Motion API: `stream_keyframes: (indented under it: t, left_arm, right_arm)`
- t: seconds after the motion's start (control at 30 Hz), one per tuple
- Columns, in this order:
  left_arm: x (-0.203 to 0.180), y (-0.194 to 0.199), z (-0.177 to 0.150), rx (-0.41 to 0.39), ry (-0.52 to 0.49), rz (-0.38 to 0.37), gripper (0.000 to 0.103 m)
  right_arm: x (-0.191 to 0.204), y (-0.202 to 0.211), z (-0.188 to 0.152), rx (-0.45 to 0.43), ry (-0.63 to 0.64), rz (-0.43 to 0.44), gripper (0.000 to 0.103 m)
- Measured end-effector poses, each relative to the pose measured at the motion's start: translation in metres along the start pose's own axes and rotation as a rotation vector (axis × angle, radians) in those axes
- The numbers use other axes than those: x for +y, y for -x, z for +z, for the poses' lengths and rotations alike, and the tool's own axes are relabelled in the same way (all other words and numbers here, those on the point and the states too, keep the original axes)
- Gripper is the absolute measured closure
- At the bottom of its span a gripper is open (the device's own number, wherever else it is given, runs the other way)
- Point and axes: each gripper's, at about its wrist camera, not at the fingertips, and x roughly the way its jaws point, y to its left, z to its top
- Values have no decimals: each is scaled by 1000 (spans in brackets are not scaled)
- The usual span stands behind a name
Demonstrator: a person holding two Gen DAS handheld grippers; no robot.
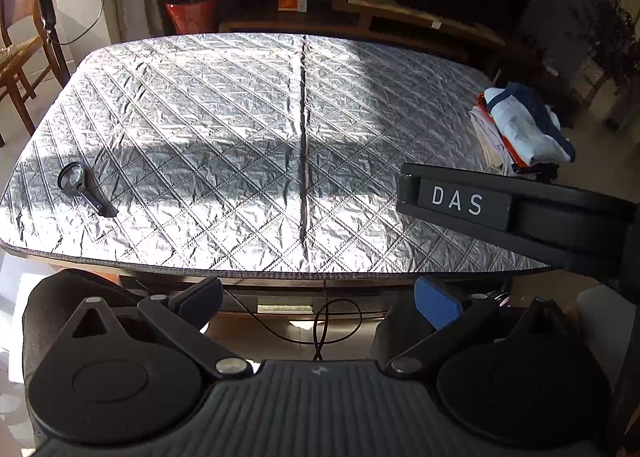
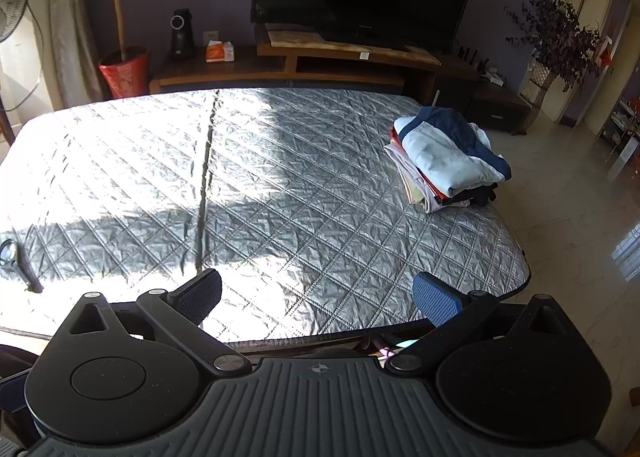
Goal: Fold clothes
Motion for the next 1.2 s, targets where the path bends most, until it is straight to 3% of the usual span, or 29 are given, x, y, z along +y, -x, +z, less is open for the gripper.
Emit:
stream_keyframes:
  t: [0.33,0.57,1.2]
  left_arm:
    - [5,-5,2,-1,8,-4,1]
    - [21,-14,7,8,61,-17,1]
    - [17,-19,7,14,55,-21,1]
  right_arm:
    - [3,2,-2,-17,33,-71,0]
    - [-4,-8,-4,21,30,-112,0]
    - [-7,-9,-9,88,23,-64,0]
